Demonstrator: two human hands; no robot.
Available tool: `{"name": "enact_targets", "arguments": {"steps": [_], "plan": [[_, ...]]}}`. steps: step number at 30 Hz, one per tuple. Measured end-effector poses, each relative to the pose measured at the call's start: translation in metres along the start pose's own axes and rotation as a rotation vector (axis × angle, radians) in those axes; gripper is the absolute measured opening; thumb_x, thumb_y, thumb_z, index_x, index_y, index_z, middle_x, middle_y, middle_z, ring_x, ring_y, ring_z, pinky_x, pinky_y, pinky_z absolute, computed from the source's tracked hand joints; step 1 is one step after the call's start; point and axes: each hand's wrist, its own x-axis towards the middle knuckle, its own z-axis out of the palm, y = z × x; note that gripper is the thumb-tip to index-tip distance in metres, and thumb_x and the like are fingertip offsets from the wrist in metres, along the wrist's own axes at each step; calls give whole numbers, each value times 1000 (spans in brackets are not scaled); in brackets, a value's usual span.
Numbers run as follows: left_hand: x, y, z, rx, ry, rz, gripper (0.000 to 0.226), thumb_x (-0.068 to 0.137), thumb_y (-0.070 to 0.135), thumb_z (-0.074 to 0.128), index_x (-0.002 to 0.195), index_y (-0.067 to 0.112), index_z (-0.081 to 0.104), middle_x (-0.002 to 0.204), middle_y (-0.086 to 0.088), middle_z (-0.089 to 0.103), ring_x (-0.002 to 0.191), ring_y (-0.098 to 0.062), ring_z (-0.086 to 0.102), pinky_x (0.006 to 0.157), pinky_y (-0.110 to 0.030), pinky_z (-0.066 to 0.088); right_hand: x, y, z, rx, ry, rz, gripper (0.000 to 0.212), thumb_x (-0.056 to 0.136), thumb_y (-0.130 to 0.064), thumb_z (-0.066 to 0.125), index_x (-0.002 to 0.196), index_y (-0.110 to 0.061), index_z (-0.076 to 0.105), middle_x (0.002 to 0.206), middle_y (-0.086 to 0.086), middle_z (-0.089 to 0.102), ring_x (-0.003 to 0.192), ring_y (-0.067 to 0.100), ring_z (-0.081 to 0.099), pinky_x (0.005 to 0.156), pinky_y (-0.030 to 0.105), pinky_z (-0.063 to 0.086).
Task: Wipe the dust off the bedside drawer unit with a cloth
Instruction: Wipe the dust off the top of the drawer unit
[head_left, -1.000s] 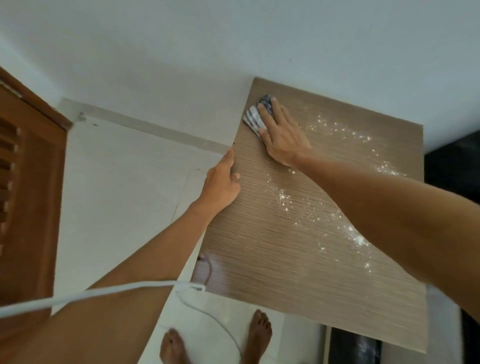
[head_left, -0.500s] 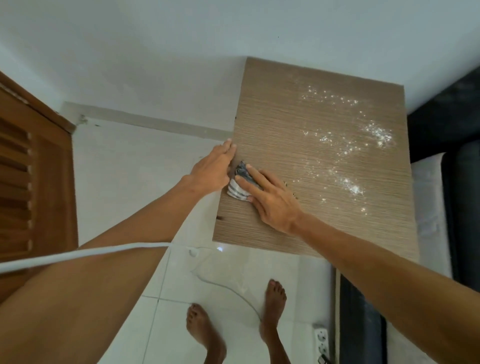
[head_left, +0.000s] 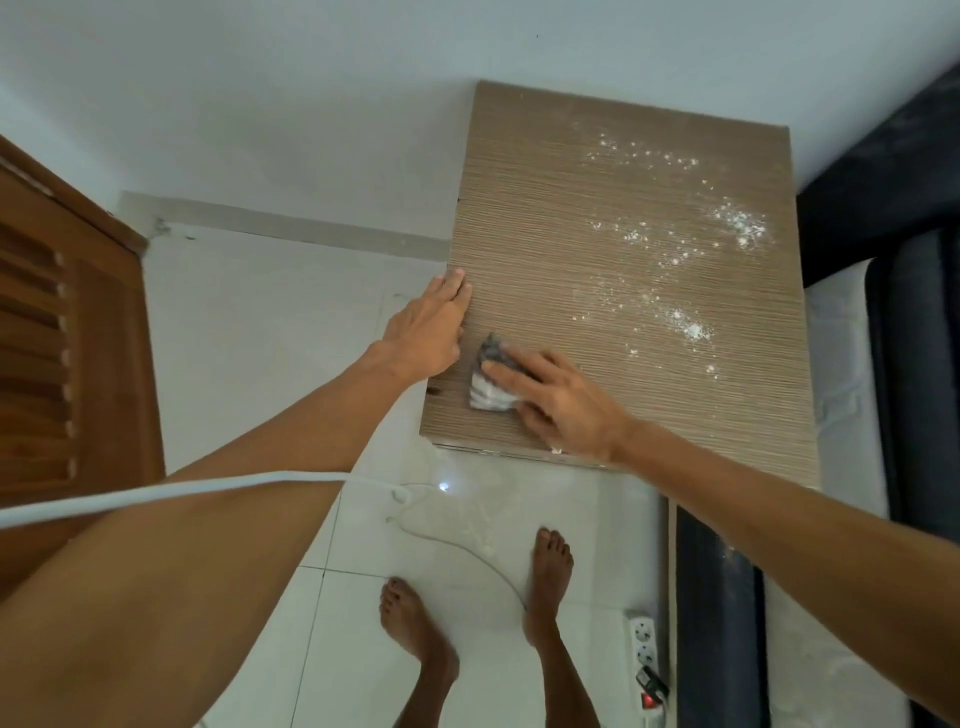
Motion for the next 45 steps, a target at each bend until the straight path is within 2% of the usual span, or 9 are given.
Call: {"name": "enact_targets", "arguments": {"steps": [6, 9, 13, 18, 24, 28, 35, 40, 45], "plan": [[2, 7, -7, 11, 10, -20, 61, 97, 12, 47, 151, 9, 19, 162, -3, 5, 149, -23, 8, 115, -44, 29, 8, 15, 18, -163, -84, -22, 54, 100, -42, 41, 149, -22, 34, 153, 14, 36, 126, 32, 48, 105, 48, 38], [4, 10, -10, 20, -12, -32, 60, 98, 15, 47, 151, 9, 19, 162, -4, 6, 149, -24, 7, 116, -45, 27, -14, -4, 26, -130, -151, -193, 55, 94, -31, 55, 146, -27, 40, 154, 9, 36, 125, 27, 44, 106, 44, 38], [15, 21, -17, 23, -25, -53, 61, 99, 17, 44, 152, 9, 16, 163, -3, 3, 150, -23, 5, 117, -45, 26, -23, 4, 13, -86, -217, -339, 67, 85, -15, 68, 145, -26, 42, 153, 9, 38, 109, 27, 49, 98, 41, 45], [52, 36, -24, -2, 19, -52, 63, 98, 20, 46, 152, 11, 16, 163, -3, 4, 150, -22, 5, 116, -41, 25, 17, 78, -38, -28, 31, -110, 60, 87, -8, 66, 143, -16, 46, 148, 16, 44, 112, 32, 52, 97, 44, 48], [107, 48, -36, -37, 20, -57, 63, 99, 19, 45, 153, 11, 13, 163, -3, 2, 150, -22, 2, 118, -39, 17, 105, 196, -90, -56, 117, 132, 55, 95, -7, 54, 146, -20, 42, 153, 15, 36, 119, 39, 44, 100, 54, 43], [130, 48, -33, -92, 31, -82, 65, 99, 20, 46, 153, 11, 12, 163, -3, 0, 150, -23, 3, 121, -41, 15, 160, 243, -111, -127, 138, 197, 55, 97, -10, 49, 149, -21, 36, 156, 11, 31, 122, 38, 39, 105, 51, 38], [140, 51, -36, -81, 23, -94, 71, 96, 20, 51, 153, 11, 10, 163, -4, -3, 150, -24, 3, 120, -45, 16, 232, 269, -104, -227, 29, 165, 55, 99, -14, 45, 152, -22, 30, 156, 6, 31, 128, 37, 37, 105, 47, 36], [142, 54, -34, -79, 40, -101, 71, 96, 18, 51, 153, 10, 11, 163, -6, -2, 150, -25, 4, 120, -46, 17, 241, 269, -81, -235, -73, 259, 56, 104, -40, 32, 155, -25, 17, 161, -1, 21, 143, 26, 23, 118, 40, 17], [141, 55, -36, -86, 33, -105, 72, 95, 18, 52, 153, 9, 10, 163, -6, -2, 150, -25, 4, 120, -47, 16, 200, 247, -73, -122, -67, 185, 56, 102, -27, 45, 153, -24, 24, 160, 1, 25, 139, 31, 31, 116, 45, 22]]}}
